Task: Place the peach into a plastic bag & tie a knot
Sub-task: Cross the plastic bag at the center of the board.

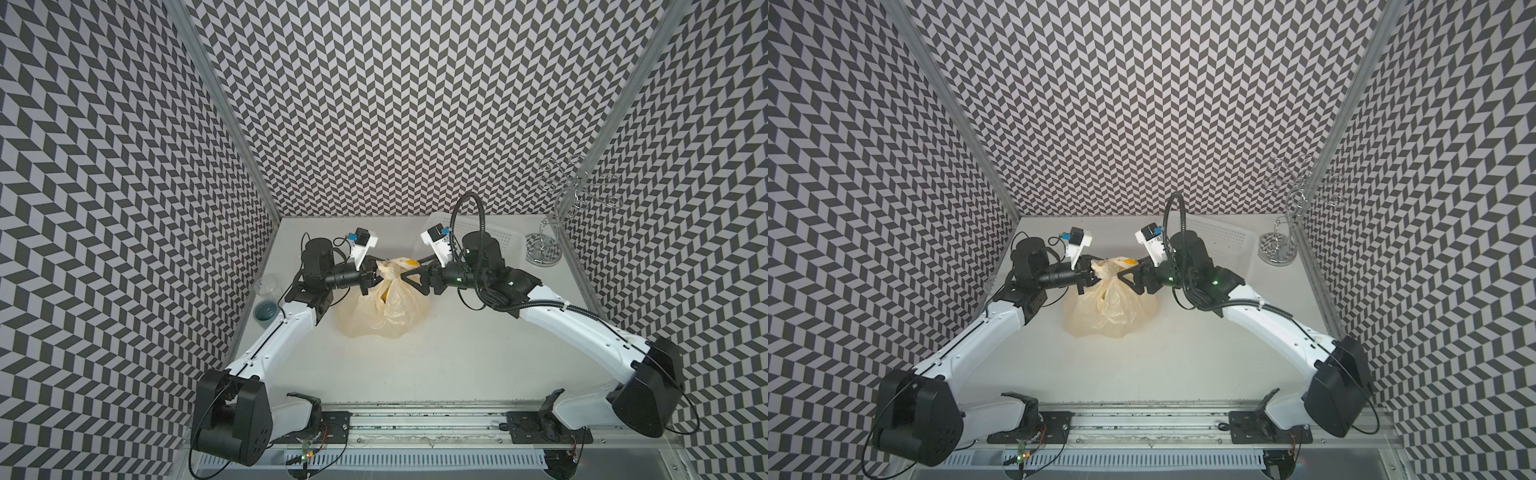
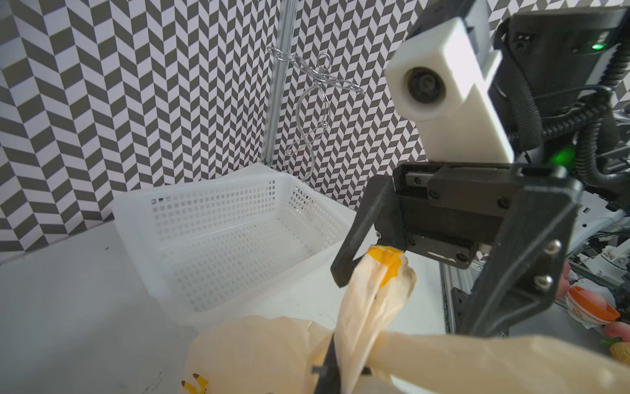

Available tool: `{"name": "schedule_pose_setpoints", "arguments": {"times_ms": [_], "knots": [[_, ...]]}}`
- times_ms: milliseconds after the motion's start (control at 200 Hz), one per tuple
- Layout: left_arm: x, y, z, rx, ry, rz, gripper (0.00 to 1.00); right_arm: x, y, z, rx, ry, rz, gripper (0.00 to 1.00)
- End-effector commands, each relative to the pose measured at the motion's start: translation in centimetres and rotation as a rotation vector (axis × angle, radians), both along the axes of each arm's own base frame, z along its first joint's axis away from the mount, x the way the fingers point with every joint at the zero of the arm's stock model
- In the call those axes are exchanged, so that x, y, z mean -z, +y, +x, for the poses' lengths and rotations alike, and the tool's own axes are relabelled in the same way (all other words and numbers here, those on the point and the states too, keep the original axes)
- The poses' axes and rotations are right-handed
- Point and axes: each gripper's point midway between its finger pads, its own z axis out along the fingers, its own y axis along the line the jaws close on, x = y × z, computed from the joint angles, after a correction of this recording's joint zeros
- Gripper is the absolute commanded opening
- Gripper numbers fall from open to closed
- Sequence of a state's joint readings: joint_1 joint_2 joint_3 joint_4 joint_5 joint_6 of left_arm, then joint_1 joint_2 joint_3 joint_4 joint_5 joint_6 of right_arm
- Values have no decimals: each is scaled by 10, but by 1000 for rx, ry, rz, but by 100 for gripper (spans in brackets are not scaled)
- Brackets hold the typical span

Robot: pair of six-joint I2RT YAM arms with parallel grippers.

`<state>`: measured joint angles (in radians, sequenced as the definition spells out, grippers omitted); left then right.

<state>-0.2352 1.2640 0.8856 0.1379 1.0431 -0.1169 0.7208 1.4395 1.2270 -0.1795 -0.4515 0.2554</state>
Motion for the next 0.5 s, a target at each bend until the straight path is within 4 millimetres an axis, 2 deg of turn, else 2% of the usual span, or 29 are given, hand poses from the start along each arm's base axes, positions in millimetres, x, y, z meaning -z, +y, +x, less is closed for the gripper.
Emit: {"name": "schedule_pose_setpoints", "arguments": {"times_ms": [0, 75, 140, 245, 325, 426, 496], "knots": [[1, -1, 3, -18, 116, 12, 7, -20, 9, 2, -9, -91, 17, 73], [4, -1, 4, -18, 166, 19, 6, -22, 8, 6, 27, -131, -23, 74], [7, 0, 4, -21, 204, 26, 5, -26, -7, 19, 141, -184, -84, 77], [11, 2, 3, -24, 229, 35, 4, -56, -26, 19, 259, -332, -97, 77], [9, 2, 2, -24, 225, 35, 4, -66, -16, 8, 223, -398, -145, 77], [3, 1, 0, -8, 211, 23, 6, -51, 13, -6, 116, -408, -205, 74], [0, 1, -1, -1, 204, 19, 7, -48, 23, -9, 86, -403, -195, 70]]}}
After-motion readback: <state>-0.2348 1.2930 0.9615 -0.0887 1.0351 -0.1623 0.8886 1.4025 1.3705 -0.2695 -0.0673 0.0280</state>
